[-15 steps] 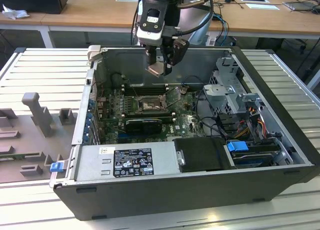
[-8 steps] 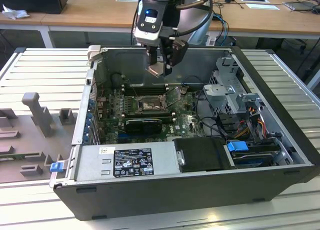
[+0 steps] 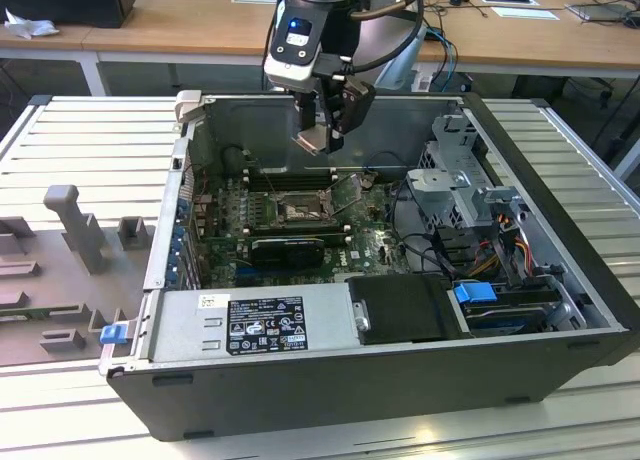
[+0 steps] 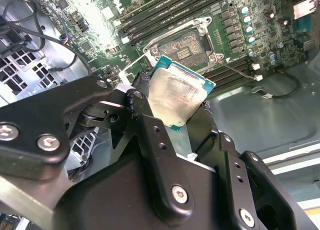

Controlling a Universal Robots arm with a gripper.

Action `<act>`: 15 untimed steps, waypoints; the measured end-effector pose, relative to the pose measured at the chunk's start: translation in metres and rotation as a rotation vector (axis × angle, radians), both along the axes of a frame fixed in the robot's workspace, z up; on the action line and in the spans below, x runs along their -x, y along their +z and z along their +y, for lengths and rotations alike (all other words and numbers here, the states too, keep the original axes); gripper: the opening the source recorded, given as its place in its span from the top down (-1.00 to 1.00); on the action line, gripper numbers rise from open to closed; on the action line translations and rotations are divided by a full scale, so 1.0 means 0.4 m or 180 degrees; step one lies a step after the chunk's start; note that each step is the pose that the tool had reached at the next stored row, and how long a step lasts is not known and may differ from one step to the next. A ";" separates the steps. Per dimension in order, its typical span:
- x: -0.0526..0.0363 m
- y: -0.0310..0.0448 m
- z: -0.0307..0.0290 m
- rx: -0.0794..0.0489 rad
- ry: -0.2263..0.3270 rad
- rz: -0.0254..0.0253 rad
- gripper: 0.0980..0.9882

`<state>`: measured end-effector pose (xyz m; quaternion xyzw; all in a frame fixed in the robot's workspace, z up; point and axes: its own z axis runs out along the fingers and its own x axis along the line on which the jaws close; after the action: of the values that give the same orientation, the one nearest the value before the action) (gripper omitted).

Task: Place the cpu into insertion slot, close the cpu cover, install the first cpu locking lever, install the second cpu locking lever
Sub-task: 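Place the cpu into insertion slot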

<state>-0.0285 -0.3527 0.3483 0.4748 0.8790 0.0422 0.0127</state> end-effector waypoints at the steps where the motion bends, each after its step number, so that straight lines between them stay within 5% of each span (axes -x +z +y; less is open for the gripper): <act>1: 0.000 0.000 0.000 0.0000 -0.0027 0.0000 0.00; 15: 0.000 -0.003 0.000 0.0000 -0.0269 0.0000 0.00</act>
<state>-0.0285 -0.3527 0.3471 0.5114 0.8582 0.0417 0.0144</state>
